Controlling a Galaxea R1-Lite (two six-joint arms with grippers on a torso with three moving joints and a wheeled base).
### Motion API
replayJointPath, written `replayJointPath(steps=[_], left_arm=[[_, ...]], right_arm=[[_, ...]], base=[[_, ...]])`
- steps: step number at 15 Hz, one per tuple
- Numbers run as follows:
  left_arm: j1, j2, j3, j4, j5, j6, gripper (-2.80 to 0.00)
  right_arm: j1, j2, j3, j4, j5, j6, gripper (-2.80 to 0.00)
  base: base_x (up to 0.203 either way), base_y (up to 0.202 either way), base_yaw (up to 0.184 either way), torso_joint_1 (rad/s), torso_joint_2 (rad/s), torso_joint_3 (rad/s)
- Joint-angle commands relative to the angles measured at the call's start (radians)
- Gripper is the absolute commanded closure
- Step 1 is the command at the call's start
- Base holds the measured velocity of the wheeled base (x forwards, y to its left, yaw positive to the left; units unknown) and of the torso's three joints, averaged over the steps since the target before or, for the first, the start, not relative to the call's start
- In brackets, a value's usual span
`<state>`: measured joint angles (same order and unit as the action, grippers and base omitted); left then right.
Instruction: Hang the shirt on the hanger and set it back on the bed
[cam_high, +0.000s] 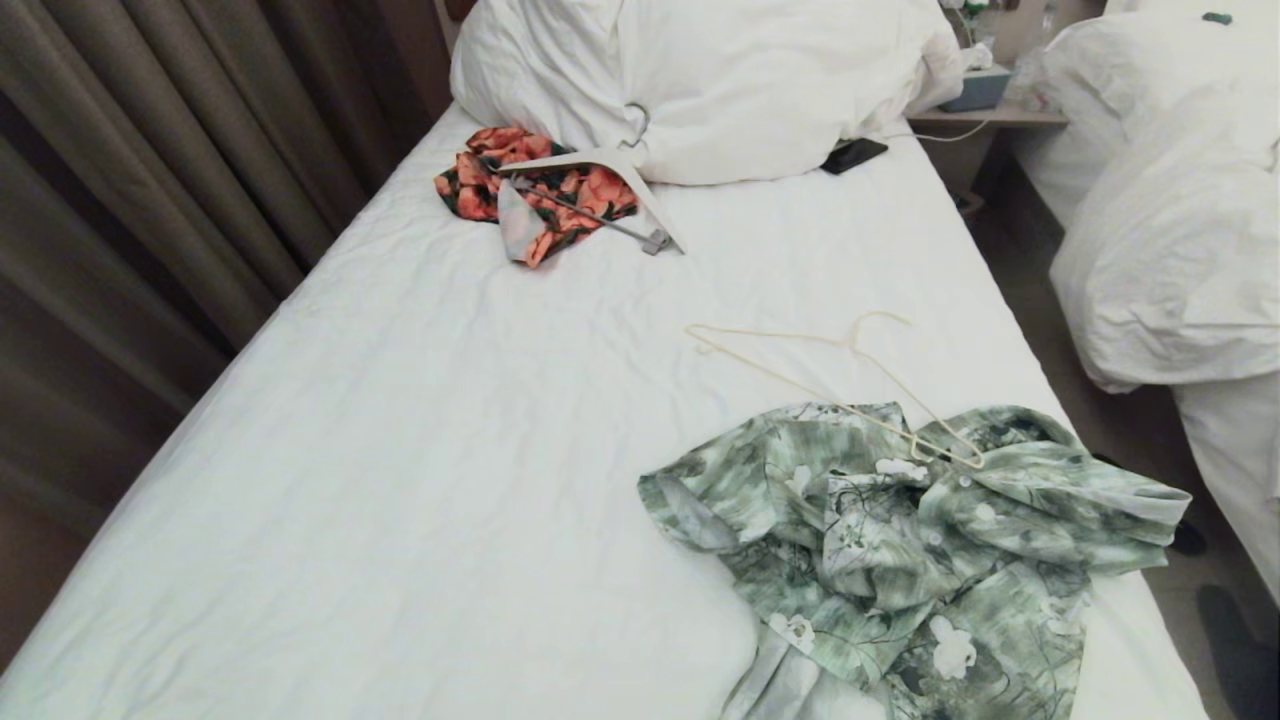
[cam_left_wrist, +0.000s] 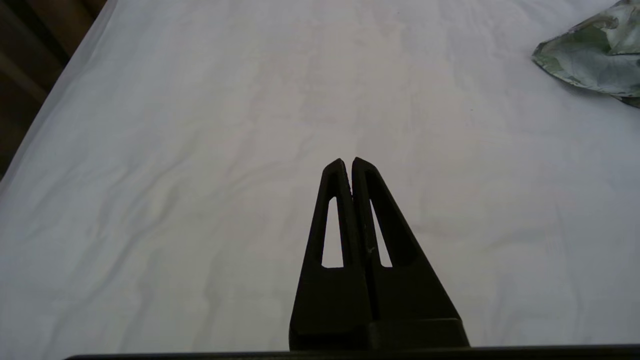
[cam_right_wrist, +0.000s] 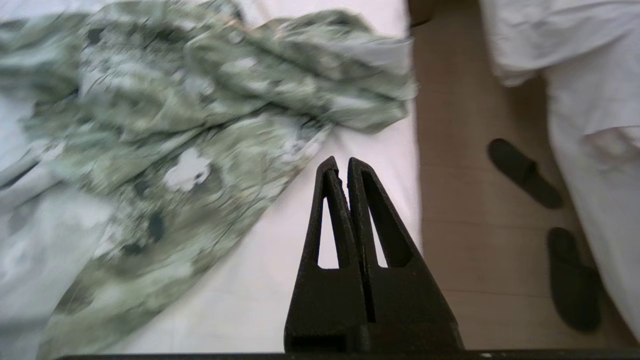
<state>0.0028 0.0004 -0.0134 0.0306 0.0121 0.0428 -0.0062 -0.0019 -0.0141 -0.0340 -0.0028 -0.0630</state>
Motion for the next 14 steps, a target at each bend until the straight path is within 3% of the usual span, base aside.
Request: replayJointPath(steps=[1, 7, 14], left_arm=[[0.000, 0.000, 0.000, 0.000, 0.000, -0.001, 0.00], [0.000, 0.000, 0.000, -0.001, 0.000, -0.004, 0.00], [0.000, 0.000, 0.000, -0.001, 0.000, -0.004, 0.00]], right_arm=[[0.000, 0.002, 0.016, 0.004, 0.012, 0.000, 0.00], [0.000, 0.002, 0.013, 0.034, 0.010, 0.066, 0.00], [0.000, 0.002, 0.014, 0.033, 0.007, 0.068, 0.00]], base=[[0.000, 0.000, 0.000, 0.000, 0.00, 0.000], [0.000, 0.000, 0.000, 0.000, 0.00, 0.000], [0.000, 0.000, 0.000, 0.000, 0.00, 0.000]])
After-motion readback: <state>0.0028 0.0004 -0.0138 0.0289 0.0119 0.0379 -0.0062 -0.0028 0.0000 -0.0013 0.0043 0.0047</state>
